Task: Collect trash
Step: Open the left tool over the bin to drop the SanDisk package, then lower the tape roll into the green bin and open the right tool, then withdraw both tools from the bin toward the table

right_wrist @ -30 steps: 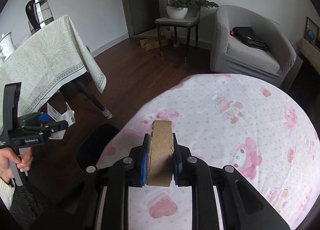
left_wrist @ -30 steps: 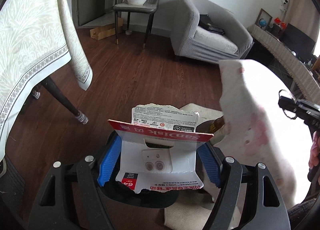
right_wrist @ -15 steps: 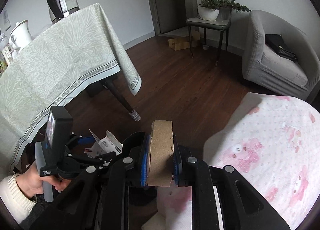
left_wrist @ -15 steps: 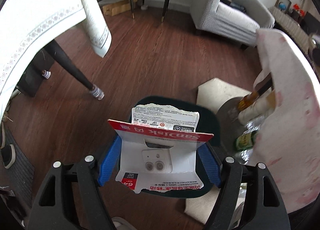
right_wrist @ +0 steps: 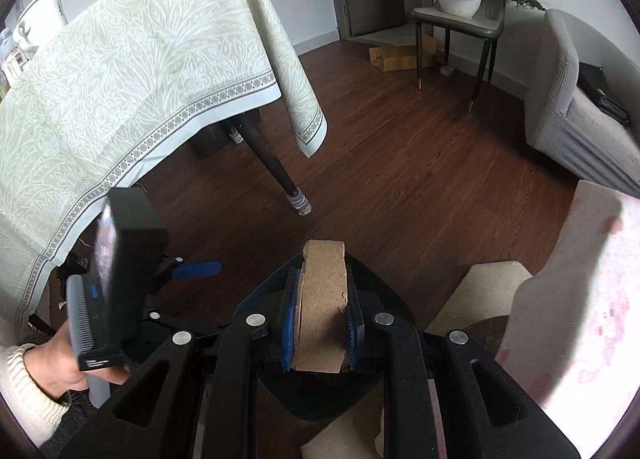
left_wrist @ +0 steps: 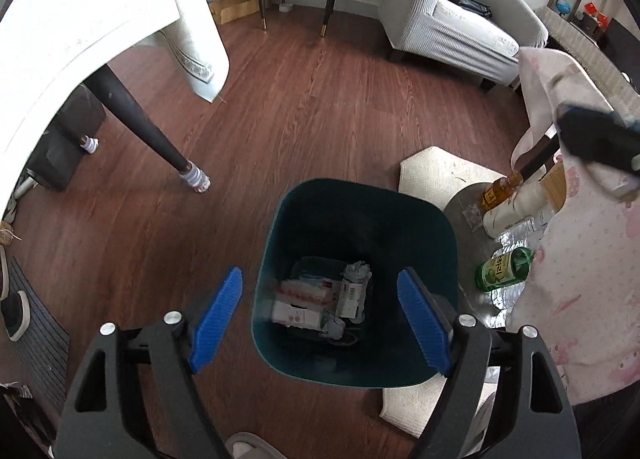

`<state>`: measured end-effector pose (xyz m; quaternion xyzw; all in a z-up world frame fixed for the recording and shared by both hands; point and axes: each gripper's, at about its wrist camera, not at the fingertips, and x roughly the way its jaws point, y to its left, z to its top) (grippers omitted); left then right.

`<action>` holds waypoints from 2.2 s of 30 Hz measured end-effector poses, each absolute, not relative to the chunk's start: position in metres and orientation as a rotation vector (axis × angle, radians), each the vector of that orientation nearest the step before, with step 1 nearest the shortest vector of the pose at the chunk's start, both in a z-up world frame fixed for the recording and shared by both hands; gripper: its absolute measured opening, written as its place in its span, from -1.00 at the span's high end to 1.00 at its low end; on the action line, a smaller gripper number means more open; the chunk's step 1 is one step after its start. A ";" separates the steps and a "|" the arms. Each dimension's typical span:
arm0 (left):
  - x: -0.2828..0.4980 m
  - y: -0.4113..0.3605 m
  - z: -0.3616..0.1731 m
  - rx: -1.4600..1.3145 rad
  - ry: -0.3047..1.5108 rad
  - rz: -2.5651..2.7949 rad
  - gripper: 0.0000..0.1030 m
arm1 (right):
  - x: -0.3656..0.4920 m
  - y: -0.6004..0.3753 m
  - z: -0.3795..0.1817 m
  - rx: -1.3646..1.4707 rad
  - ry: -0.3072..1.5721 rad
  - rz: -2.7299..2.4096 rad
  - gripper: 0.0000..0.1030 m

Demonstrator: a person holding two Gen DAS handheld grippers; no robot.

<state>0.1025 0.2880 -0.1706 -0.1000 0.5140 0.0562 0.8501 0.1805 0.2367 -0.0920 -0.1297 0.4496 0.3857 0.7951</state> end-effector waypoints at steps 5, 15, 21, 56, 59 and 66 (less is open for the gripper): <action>0.095 0.297 -0.154 -0.221 1.043 0.139 -0.41 | 0.184 0.248 -0.109 -0.293 1.004 0.819 0.62; 0.078 0.313 -0.113 -0.265 0.940 0.147 -0.13 | 0.190 0.276 -0.157 -0.343 1.116 0.809 0.62; 0.067 0.316 -0.088 -0.290 0.884 0.129 0.05 | 0.185 0.289 -0.185 -0.388 1.178 0.811 0.62; 0.024 0.249 0.001 -0.119 0.671 0.102 -0.22 | 0.134 0.187 -0.045 -0.300 0.836 0.724 0.21; 0.020 0.235 0.006 -0.091 0.632 0.115 -0.42 | 0.127 0.155 -0.026 -0.247 0.781 0.666 0.21; 0.003 0.216 0.009 -0.075 0.570 0.146 -0.83 | 0.107 0.074 0.000 -0.153 0.681 0.521 -0.06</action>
